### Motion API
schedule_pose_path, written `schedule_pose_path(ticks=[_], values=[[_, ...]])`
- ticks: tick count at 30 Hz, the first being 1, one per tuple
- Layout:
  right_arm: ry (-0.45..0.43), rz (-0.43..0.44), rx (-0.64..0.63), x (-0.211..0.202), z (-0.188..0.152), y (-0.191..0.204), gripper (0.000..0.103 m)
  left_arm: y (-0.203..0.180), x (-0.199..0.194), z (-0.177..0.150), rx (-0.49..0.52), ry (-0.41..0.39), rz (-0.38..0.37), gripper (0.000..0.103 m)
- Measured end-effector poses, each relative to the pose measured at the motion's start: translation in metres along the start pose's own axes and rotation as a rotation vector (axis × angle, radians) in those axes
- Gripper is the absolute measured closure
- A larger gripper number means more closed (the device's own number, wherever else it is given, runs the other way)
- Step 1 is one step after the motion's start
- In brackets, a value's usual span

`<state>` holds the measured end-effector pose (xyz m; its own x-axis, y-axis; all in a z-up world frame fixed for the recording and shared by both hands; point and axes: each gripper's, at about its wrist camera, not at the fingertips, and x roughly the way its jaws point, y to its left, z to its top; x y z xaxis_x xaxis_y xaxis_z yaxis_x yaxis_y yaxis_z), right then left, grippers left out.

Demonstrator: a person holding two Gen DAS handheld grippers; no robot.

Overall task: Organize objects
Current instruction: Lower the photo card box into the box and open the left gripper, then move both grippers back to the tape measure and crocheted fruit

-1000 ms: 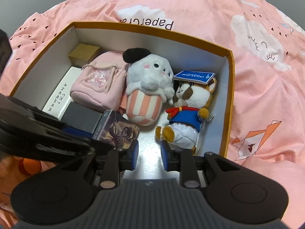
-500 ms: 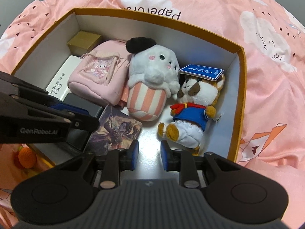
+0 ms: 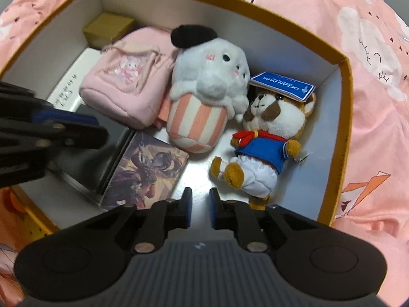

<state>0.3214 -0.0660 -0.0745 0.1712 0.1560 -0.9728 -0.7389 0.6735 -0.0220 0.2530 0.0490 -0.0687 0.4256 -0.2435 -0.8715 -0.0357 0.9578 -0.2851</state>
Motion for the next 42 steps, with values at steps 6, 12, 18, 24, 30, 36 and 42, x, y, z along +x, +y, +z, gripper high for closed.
schedule_pose_path(ticks=[6,12,18,24,30,36,42], values=[[0.051,0.065,0.024,0.009,0.003,0.007,0.1,-0.003,-0.008,-0.008,0.062,-0.08,0.021,0.086],[0.042,0.065,0.014,0.005,0.0,0.02,0.103,-0.001,-0.021,-0.015,0.078,-0.155,-0.004,0.084],[-0.055,-0.015,-0.008,-0.021,-0.012,0.036,0.098,-0.016,-0.047,-0.032,0.102,-0.312,-0.019,0.083],[-0.258,-0.071,-0.011,-0.069,-0.029,0.05,0.095,-0.036,-0.08,-0.054,0.165,-0.445,0.029,0.083],[-0.471,-0.068,0.121,-0.115,-0.062,0.04,0.069,-0.043,-0.11,-0.08,0.217,-0.508,0.052,0.081],[-0.605,-0.01,0.237,-0.131,-0.109,0.049,0.058,-0.039,-0.12,-0.11,0.224,-0.482,0.079,0.08],[-0.623,-0.011,0.311,-0.111,-0.15,0.07,0.045,-0.024,-0.119,-0.129,0.206,-0.4,0.091,0.079]])
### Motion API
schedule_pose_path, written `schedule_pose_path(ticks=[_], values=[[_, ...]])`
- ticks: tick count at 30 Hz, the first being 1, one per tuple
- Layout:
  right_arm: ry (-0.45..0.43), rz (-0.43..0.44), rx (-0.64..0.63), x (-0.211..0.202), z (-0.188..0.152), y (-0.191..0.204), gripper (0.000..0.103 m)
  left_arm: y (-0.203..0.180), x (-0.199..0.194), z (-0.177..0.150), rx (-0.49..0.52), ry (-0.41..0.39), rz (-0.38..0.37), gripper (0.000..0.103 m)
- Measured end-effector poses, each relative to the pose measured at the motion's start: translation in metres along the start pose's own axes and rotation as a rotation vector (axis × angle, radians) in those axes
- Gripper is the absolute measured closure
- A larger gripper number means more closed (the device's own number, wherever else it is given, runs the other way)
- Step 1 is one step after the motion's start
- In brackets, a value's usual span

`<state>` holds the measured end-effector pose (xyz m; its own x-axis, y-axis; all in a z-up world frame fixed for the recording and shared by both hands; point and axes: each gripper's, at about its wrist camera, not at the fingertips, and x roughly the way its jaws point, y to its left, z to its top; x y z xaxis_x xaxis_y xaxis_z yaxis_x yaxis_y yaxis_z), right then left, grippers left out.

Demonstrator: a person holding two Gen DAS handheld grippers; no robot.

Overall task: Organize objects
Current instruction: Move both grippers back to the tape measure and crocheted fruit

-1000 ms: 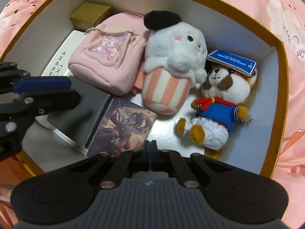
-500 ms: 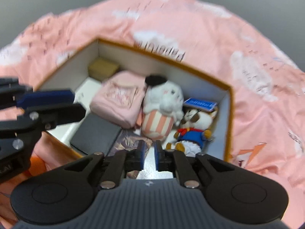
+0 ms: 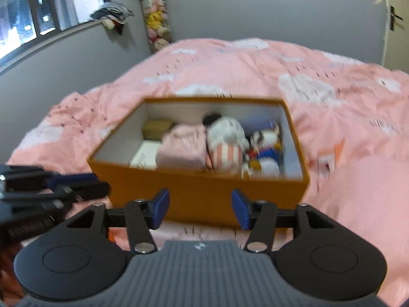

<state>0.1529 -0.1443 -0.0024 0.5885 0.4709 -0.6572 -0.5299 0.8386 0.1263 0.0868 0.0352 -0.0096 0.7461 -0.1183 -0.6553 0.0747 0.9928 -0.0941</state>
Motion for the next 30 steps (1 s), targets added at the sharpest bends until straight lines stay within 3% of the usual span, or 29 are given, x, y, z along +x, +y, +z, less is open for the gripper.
schedule_pose_path(ticks=[5,7,12,17,19,20,24,26,30], values=[[0.141,0.002,0.064,0.011,-0.035,0.006,0.046,0.013,-0.002,-0.02,-0.029,0.159,-0.01,0.079],[0.199,0.031,0.064,0.017,-0.046,0.012,0.047,0.013,0.003,-0.031,-0.015,0.244,0.013,0.079],[0.337,0.138,0.07,0.029,-0.074,0.03,0.052,0.019,0.006,-0.057,-0.034,0.371,0.043,0.079],[0.346,0.163,-0.021,0.03,-0.082,0.05,0.058,0.03,0.0,-0.068,-0.057,0.367,0.034,0.077],[0.333,0.154,-0.043,0.03,-0.082,0.054,0.062,0.028,0.001,-0.066,-0.03,0.335,0.0,0.06],[0.33,0.15,-0.047,0.032,-0.08,0.053,0.063,0.026,0.003,-0.065,-0.014,0.333,-0.002,0.058],[0.308,0.174,-0.064,0.041,-0.072,0.058,0.065,0.031,0.009,-0.062,-0.018,0.337,0.077,0.058],[0.31,0.213,-0.08,0.047,-0.07,0.064,0.065,0.038,0.008,-0.061,-0.039,0.339,0.077,0.059],[0.342,0.267,-0.129,0.063,-0.07,0.083,0.058,0.044,0.005,-0.058,-0.02,0.345,0.108,0.059]])
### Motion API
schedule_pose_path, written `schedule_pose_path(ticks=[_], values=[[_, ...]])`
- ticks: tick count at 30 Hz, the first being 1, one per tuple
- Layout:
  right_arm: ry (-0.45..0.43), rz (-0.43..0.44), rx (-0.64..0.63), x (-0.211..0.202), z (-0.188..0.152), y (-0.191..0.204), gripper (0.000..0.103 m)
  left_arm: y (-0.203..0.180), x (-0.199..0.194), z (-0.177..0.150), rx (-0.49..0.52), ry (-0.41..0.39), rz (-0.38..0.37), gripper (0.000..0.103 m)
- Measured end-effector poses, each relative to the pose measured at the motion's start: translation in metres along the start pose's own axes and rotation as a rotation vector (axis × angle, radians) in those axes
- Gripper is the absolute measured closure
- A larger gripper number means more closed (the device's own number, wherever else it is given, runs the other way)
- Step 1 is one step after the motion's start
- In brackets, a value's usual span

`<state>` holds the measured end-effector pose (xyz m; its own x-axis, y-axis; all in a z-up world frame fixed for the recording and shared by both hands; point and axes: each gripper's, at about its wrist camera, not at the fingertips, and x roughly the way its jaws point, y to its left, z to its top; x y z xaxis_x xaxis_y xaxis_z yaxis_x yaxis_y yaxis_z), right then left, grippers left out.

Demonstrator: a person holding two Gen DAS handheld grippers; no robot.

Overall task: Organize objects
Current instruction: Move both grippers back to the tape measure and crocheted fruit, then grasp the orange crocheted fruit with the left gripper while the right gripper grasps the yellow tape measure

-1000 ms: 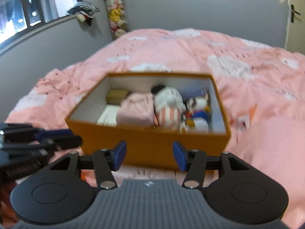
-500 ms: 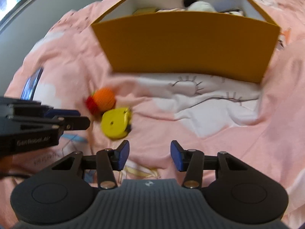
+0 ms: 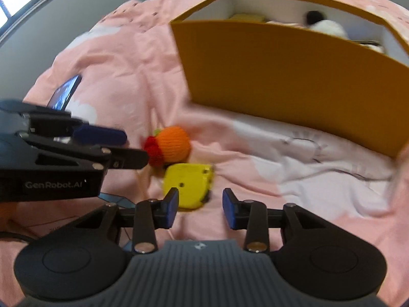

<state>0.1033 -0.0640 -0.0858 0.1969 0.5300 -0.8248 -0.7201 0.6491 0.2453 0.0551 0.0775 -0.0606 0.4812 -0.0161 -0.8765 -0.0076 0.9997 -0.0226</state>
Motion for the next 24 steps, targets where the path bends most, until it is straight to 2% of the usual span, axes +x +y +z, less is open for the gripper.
schedule_pose_path(ticks=[1,3,8,14,19,24], values=[[0.007,0.0,-0.009,0.006,0.002,0.002,0.052,0.0,0.0,0.0,0.006,0.0,0.01,0.059],[0.017,0.005,-0.017,0.015,0.006,0.005,0.049,0.002,0.003,0.0,0.01,0.007,0.01,0.059],[0.072,0.032,-0.027,0.039,0.011,0.01,0.048,0.007,0.009,0.001,0.009,0.017,0.012,0.059],[0.102,-0.002,-0.049,0.06,0.014,0.016,0.046,0.01,0.012,0.001,0.021,0.011,-0.002,0.059],[0.088,-0.014,-0.05,0.053,0.011,0.015,0.048,0.002,0.014,-0.001,0.068,-0.008,0.009,0.059],[0.028,-0.124,-0.046,0.023,0.005,0.002,0.048,-0.013,0.014,-0.001,0.167,-0.043,0.01,0.059]])
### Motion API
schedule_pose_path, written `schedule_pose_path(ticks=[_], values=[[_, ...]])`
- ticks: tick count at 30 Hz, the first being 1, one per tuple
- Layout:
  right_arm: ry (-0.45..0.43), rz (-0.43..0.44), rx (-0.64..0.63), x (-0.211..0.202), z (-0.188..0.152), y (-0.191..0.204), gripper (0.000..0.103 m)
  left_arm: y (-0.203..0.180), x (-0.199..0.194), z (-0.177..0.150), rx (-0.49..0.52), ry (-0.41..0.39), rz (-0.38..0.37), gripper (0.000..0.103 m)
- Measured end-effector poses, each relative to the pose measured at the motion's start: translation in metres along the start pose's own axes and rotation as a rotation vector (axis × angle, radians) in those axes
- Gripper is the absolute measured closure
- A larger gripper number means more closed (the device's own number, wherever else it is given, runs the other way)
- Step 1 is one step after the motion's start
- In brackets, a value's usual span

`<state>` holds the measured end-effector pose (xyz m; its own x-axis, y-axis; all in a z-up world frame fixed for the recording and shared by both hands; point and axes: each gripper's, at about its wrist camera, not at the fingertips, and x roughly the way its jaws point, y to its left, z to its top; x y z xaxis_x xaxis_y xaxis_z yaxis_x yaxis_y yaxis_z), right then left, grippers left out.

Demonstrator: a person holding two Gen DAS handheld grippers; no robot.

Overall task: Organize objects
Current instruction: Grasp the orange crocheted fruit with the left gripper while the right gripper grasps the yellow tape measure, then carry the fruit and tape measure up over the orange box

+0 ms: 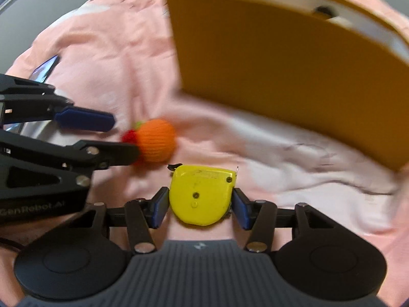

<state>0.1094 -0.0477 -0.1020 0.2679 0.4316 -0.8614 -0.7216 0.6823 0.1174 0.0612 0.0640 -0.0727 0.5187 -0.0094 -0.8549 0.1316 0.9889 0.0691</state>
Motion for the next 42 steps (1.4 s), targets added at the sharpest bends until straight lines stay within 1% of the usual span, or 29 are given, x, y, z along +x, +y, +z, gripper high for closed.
schedule_pose_path(ticks=[2,4,6,8,10,12,15,20,26,28,31,32,36,39,42], values=[[-0.018,-0.059,0.02,-0.009,-0.003,-0.014,0.048,-0.009,0.002,0.003,0.061,-0.01,0.024,0.058],[-0.015,-0.093,0.066,-0.012,-0.006,-0.029,0.048,-0.019,0.005,0.005,0.133,-0.024,0.069,0.058],[0.002,-0.091,0.117,-0.01,-0.008,-0.041,0.048,-0.027,0.013,0.005,0.198,-0.014,0.103,0.058],[0.018,-0.074,0.156,-0.006,-0.009,-0.049,0.048,-0.03,0.023,0.005,0.237,0.021,0.113,0.058],[0.026,-0.07,0.156,-0.001,-0.01,-0.05,0.048,-0.03,0.032,0.004,0.248,0.051,0.116,0.058],[0.034,-0.07,0.146,0.001,-0.01,-0.051,0.048,-0.032,0.037,0.003,0.267,0.058,0.149,0.057],[0.043,-0.065,0.148,0.005,-0.012,-0.049,0.048,-0.034,0.044,0.005,0.275,0.068,0.163,0.057],[0.041,-0.055,0.156,0.007,-0.012,-0.049,0.048,-0.033,0.061,0.006,0.271,0.107,0.204,0.056],[0.04,-0.053,0.157,0.008,-0.012,-0.047,0.048,-0.029,0.059,0.005,0.238,0.088,0.204,0.058],[0.034,-0.054,0.157,0.007,-0.011,-0.046,0.048,-0.027,0.055,0.006,0.211,0.074,0.196,0.058],[0.015,-0.051,0.161,0.0,-0.011,-0.048,0.048,-0.02,0.045,0.008,0.145,0.044,0.163,0.058],[0.004,-0.047,0.162,-0.012,-0.014,-0.055,0.048,-0.017,0.039,0.01,0.118,0.025,0.145,0.058],[-0.047,-0.051,0.149,-0.034,-0.01,-0.06,0.048,-0.014,0.014,0.019,0.033,-0.049,0.085,0.058],[-0.104,-0.066,0.129,-0.056,-0.002,-0.064,0.048,-0.015,-0.008,0.031,-0.021,-0.117,0.012,0.058],[-0.178,-0.079,0.112,-0.086,0.009,-0.07,0.048,-0.018,-0.026,0.048,-0.045,-0.188,-0.033,0.058]])
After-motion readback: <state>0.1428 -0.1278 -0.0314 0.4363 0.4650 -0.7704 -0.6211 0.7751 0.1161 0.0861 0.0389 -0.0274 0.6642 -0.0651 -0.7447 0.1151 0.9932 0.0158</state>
